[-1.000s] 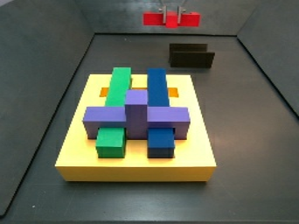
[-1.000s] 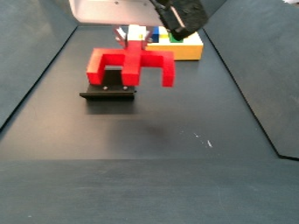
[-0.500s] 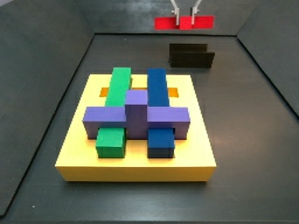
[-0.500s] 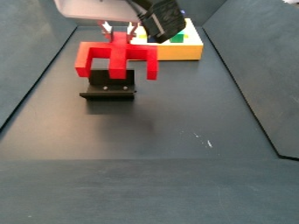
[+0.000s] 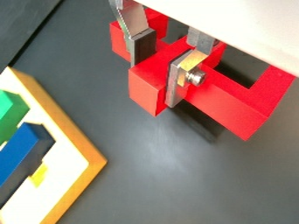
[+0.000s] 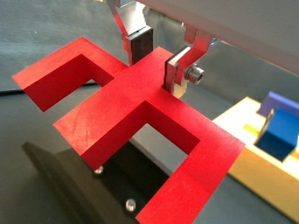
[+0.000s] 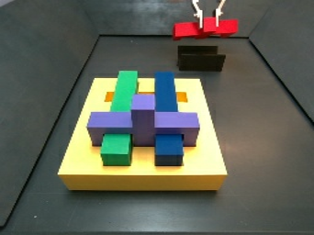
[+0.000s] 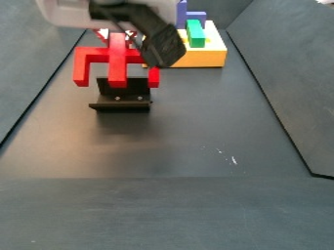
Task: Pick up the red object. Move up. Place the red object on the fixture. Regrasp the red object. Move to above the board. Insert the red object.
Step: Place the red object on the fixture.
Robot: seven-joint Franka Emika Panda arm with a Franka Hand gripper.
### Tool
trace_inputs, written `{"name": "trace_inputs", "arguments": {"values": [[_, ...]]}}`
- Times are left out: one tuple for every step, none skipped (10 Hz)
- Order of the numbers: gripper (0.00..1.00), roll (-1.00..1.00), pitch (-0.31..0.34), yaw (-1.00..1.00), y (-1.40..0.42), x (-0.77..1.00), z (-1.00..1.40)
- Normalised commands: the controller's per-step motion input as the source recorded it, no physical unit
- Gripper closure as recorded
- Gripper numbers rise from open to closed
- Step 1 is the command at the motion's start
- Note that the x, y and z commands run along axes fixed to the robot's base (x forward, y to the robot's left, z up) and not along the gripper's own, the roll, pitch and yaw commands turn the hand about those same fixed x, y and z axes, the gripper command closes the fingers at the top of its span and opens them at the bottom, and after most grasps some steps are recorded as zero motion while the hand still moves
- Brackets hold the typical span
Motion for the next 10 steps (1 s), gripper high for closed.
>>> {"name": "trace_inputs", "arguments": {"values": [[1.0, -0.94, 0.0, -0.05, 0.0, 0.24, -0.13], [1.0, -0.89, -0.009, -0.15, 0.0, 0.06, -0.17], [1.0, -0.46, -0.026, -0.27, 0.0, -0.28, -0.46], [1.0, -0.53, -0.191, -0.34, 0.0, -0.55, -0.43], [1.0, -0.63, -0.294, -0.16, 0.09, -0.25, -0.25], [1.0, -0.45, -0.117, 0.0, 0.17, 0.09, -0.15], [1.0, -0.31, -0.063, 0.0, 0.09, 0.49, -0.02], [1.0, -0.04, 0.0, 0.0, 0.06, 0.61, -0.01], [1.0, 0.11, 0.326, 0.0, 0.0, 0.72, -0.01], [1.0, 0.19, 0.451, -0.07, 0.01, 0.65, -0.07]]}}
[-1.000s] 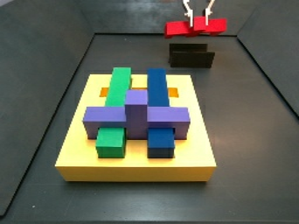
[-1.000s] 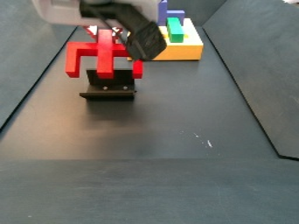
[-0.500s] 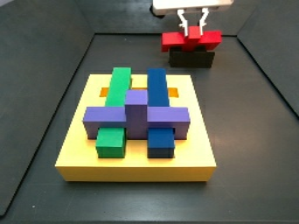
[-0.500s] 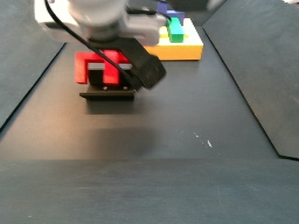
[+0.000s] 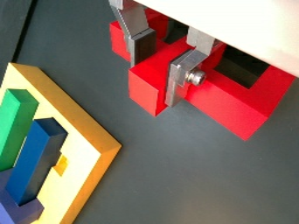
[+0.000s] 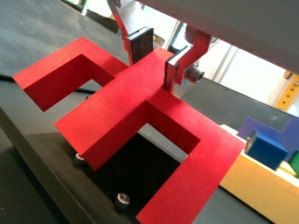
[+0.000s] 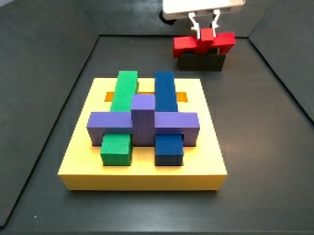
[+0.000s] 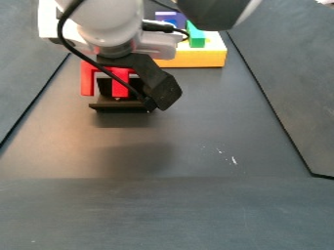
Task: Pick up the red object. Move up. Place the red object on the fixture. Regrasp the red object. Move to above the board. Insert the red object.
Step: Place the red object on the fixture, then regrasp the red object.
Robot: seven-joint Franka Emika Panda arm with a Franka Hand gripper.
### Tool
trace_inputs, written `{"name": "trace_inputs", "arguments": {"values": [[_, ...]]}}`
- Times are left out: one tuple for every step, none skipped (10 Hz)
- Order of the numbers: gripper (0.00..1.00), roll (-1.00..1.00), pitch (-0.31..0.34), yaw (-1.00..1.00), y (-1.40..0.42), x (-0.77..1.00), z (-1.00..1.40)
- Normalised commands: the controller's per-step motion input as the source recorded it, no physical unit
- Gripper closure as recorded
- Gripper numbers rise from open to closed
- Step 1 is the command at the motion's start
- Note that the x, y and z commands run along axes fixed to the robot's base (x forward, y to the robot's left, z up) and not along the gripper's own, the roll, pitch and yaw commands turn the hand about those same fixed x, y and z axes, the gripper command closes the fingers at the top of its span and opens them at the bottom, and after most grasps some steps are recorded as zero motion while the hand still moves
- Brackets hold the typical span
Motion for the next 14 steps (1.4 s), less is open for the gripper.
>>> {"name": "trace_inputs", "arguments": {"values": [[1.0, 0.31, 0.337, -0.11, 0.0, 0.33, -0.21], [1.0, 0.23, 0.231, -0.12, 0.0, 0.29, -0.19], [1.0, 0.15, 0.197, -0.11, 0.02, 0.25, -0.19], [1.0, 0.0, 0.0, -0.03, 0.0, 0.01, -0.19], [1.0, -0.04, -0.071, 0.0, 0.0, 0.0, -0.01], [1.0, 0.0, 0.0, 0.0, 0.02, 0.0, 0.0], [1.0, 0.0, 0.0, 0.0, 0.08, -0.01, 0.0], [1.0, 0.0, 0.0, -0.17, 0.17, -0.53, -0.01], [1.0, -0.05, -0.06, -0.08, 0.02, -0.21, 0.0], [1.0, 0.01, 0.0, 0.0, 0.0, 0.0, 0.0], [1.0, 0.01, 0.0, 0.0, 0.0, 0.0, 0.0], [1.0, 0.0, 0.0, 0.0, -0.01, 0.0, 0.0], [0.0, 0.0, 0.0, 0.0, 0.0, 0.0, 0.0], [0.0, 0.7, 0.0, 0.02, -0.02, 0.0, 0.19]]}}
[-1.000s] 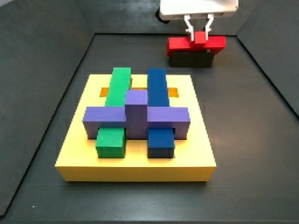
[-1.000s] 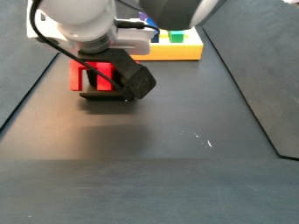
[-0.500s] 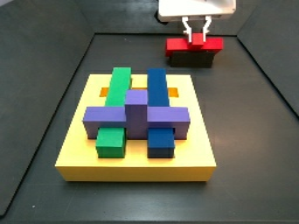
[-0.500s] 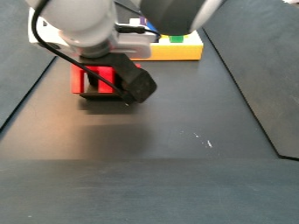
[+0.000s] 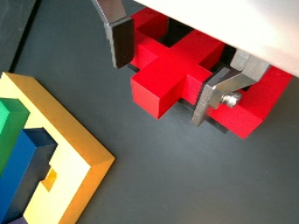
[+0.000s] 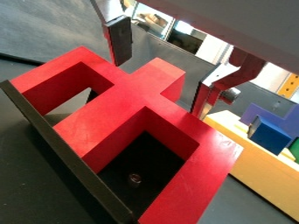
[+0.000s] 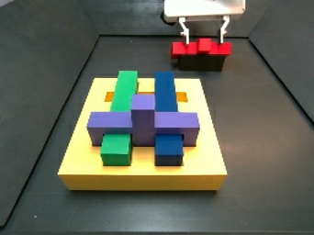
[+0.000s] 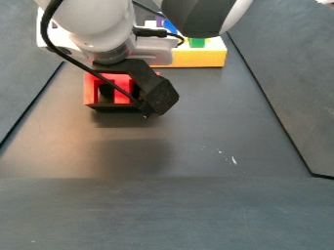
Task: Pick up the red object. Move up. Place the red object on the fixture. Regrasp the red object. Move to above the board. Insert the red object.
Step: Regrasp the red object.
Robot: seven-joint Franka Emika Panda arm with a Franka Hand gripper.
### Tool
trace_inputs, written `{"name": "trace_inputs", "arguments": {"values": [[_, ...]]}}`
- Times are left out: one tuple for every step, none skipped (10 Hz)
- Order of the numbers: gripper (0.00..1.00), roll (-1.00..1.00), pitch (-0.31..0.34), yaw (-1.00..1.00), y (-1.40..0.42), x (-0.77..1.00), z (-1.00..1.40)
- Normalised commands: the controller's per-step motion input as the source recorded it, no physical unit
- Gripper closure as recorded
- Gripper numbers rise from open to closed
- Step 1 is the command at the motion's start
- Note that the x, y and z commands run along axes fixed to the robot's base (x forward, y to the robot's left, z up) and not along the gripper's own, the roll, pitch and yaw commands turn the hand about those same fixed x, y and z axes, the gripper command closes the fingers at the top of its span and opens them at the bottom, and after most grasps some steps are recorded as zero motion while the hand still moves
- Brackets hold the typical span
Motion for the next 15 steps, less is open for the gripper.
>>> {"name": "trace_inputs", "arguments": {"values": [[0.0, 0.79, 0.0, 0.04, 0.0, 0.09, 0.17], [0.0, 0.68, -0.003, 0.07, 0.0, 0.01, 0.11], [0.0, 0.7, -0.091, 0.15, 0.0, 0.0, 0.18], [0.0, 0.82, -0.08, 0.19, -0.01, 0.0, 0.19], [0.0, 0.91, -0.094, 0.21, -0.07, 0.0, 0.21], [0.0, 1.0, -0.06, 0.23, -0.21, -0.01, 0.22], [0.0, 1.0, -0.017, 0.25, -0.22, 0.0, 0.2], [0.0, 1.0, -0.029, 0.27, -0.18, -0.02, 0.18], [0.0, 1.0, 0.0, 0.27, -0.13, 0.0, 0.08], [0.0, 1.0, 0.0, 0.25, -0.11, 0.0, 0.02], [0.0, 1.0, 0.0, 0.25, -0.11, 0.0, 0.01], [0.0, 1.0, 0.0, 0.23, -0.11, 0.0, 0.01], [0.0, 1.0, 0.0, 0.2, -0.11, -0.01, 0.01], [0.0, 1.0, 0.0, 0.11, -0.13, -0.1, 0.0], [0.0, 1.0, -0.031, 0.0, -0.16, -0.19, 0.0]]}}
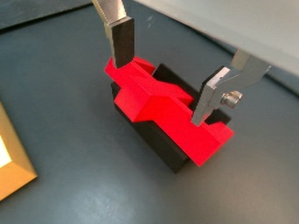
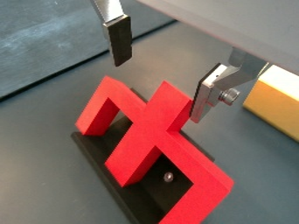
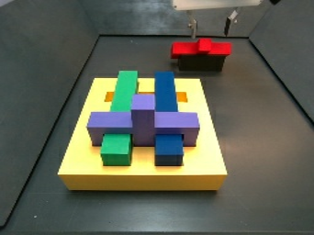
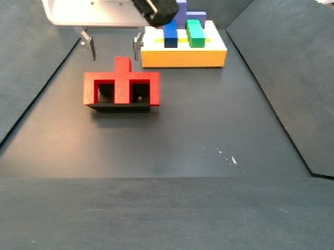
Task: Pick up the red object. Move up. Place the red object on the fixture. Regrasp the red object. Move to above the board. Insert the red object.
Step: Regrasp the red object.
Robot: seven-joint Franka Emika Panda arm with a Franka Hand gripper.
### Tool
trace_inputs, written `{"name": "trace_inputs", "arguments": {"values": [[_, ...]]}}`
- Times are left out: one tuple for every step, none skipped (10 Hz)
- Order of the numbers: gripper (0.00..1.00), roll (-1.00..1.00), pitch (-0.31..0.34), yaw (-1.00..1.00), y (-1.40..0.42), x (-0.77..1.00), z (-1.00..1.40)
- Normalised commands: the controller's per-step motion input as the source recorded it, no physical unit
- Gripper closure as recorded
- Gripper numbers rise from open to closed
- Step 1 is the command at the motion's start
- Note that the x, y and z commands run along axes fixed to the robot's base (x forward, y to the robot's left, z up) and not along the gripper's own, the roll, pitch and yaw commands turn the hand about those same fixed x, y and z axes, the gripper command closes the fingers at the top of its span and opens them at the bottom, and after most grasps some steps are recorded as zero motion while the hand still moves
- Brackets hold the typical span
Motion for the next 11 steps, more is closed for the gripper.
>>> {"name": "trace_inputs", "arguments": {"values": [[0.0, 1.0, -0.069, 0.0, -0.18, -0.2, 0.0], [0.0, 1.0, -0.063, -0.06, -0.15, -0.13, 0.0], [0.0, 1.0, -0.043, -0.08, -0.13, -0.1, 0.01], [0.0, 1.0, -0.049, -0.07, -0.13, -0.11, 0.01], [0.0, 1.0, 0.0, 0.0, -0.02, 0.09, 0.0], [0.0, 1.0, 0.0, 0.0, 0.0, 0.23, 0.0], [0.0, 1.0, 0.04, 0.0, 0.0, 0.11, 0.0], [0.0, 1.0, 0.04, 0.0, 0.0, 0.13, -0.09], [0.0, 1.0, 0.046, 0.02, -0.03, 0.04, -0.11], [0.0, 1.0, 0.023, 0.12, -0.12, -0.05, -0.15], [0.0, 1.0, 0.023, 0.16, -0.16, -0.1, -0.17]]}}
